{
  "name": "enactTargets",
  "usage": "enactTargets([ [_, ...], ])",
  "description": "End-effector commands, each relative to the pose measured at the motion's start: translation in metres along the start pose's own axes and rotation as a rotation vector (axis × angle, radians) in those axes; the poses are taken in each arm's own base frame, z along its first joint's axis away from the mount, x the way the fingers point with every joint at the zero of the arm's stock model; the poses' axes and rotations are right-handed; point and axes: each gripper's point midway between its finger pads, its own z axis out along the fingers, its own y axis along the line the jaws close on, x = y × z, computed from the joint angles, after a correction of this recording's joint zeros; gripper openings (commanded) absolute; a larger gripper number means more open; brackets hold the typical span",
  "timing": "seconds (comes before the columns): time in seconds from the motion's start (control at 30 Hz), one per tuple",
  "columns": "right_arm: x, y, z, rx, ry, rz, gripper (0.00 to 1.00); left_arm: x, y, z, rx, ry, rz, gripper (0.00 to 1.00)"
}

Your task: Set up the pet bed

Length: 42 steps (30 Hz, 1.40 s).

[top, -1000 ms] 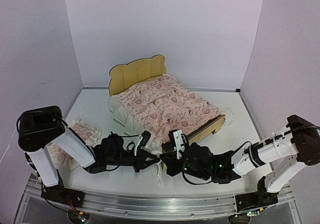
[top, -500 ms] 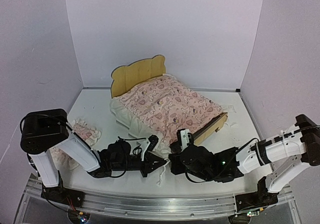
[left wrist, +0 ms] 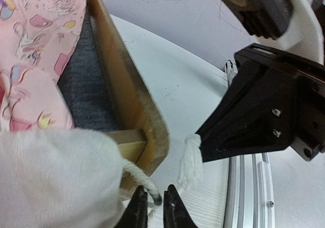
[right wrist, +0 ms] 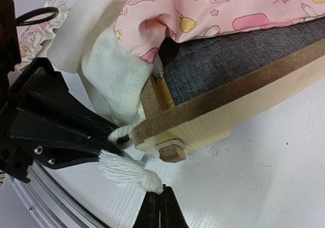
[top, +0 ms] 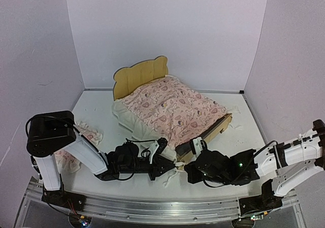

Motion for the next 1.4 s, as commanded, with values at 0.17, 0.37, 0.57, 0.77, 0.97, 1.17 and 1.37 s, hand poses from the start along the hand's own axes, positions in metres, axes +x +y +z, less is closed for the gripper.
enactTargets([
  [0.17, -0.019, 0.017, -0.011, -0.012, 0.010, 0.038, 0.00, -0.039, -0.013, -0.027, -0.071, 0.015, -0.119, 0.38],
  [0.37, -0.026, 0.028, -0.011, -0.050, -0.010, 0.081, 0.00, -0.039, -0.020, -0.020, -0.063, 0.140, -0.337, 0.24],
  [0.57, -0.022, 0.024, -0.008, -0.043, -0.024, 0.130, 0.00, -0.030, -0.016, -0.012, -0.038, 0.195, -0.508, 0.12],
  [0.77, -0.017, 0.019, -0.008, -0.042, -0.036, 0.132, 0.00, -0.019, -0.004, 0.005, -0.070, 0.202, -0.601, 0.11],
  [0.97, -0.018, 0.016, -0.010, -0.037, -0.063, 0.124, 0.00, -0.023, 0.005, 0.019, -0.057, 0.161, -0.618, 0.10],
  [1.17, -0.019, 0.018, -0.011, -0.041, -0.073, 0.115, 0.00, -0.023, 0.008, 0.022, -0.037, 0.146, -0.608, 0.15],
  [1.37, -0.019, 0.021, -0.012, -0.047, -0.075, 0.107, 0.00, -0.026, 0.010, 0.024, 0.014, 0.138, -0.601, 0.19],
])
